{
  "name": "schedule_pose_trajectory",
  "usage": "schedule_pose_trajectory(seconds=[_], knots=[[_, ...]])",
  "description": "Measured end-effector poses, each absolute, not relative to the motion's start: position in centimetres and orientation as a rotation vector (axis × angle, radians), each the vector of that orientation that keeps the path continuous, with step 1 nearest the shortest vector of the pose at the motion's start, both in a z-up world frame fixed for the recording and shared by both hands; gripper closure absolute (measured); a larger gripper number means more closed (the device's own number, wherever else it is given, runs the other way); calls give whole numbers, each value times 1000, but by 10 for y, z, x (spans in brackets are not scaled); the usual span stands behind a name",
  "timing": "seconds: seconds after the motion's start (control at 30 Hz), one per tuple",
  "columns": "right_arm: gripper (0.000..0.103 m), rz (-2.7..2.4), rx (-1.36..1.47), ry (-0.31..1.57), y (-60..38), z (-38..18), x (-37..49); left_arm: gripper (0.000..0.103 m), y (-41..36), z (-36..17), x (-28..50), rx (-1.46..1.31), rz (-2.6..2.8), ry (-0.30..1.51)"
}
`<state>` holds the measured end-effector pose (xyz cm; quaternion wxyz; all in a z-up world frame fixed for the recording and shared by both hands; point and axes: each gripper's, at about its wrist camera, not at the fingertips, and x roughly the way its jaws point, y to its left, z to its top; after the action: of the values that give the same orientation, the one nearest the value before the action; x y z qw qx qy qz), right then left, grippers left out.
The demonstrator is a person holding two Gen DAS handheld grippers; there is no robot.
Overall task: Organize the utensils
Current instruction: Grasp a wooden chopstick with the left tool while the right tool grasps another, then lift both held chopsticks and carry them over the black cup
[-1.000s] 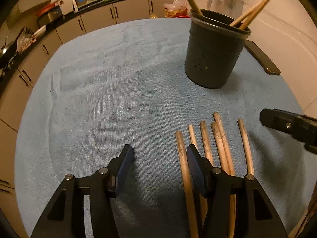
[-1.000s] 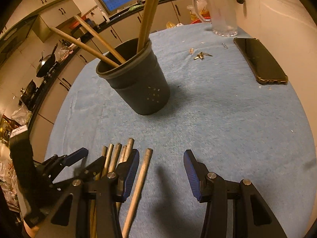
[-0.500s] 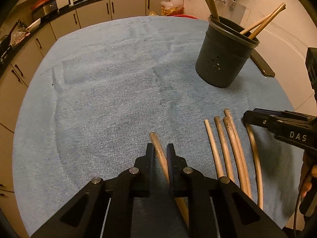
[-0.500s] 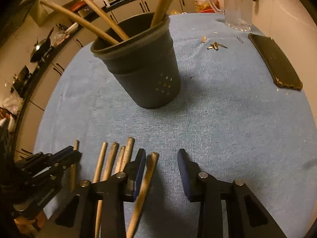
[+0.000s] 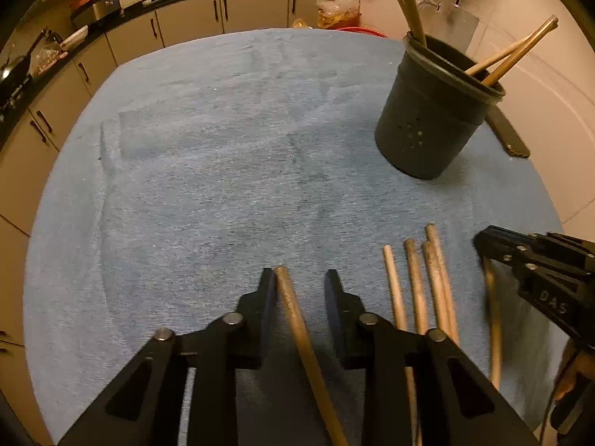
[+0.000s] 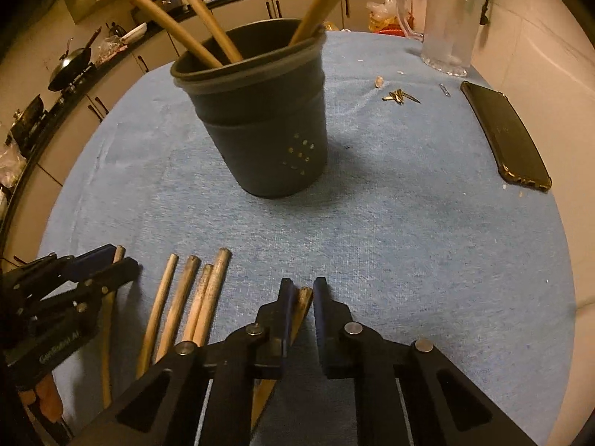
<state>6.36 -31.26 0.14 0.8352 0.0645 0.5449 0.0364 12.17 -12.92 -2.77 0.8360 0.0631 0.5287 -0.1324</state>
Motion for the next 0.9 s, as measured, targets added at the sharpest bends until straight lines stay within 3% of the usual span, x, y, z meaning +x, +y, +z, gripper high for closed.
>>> schedule_pose_trajectory(seconds=[0.1,0.63,0.9], knots=[[90,75,139,1153,-319,0,59,92,-127,-29,126,130,-260,1117],[92,85,124,1169,-319,0,62,95,-118,-29,128,128,-271,1122],[93,157,210,1054,-332,32,44,96,-114,0,111,27,-305,1054]])
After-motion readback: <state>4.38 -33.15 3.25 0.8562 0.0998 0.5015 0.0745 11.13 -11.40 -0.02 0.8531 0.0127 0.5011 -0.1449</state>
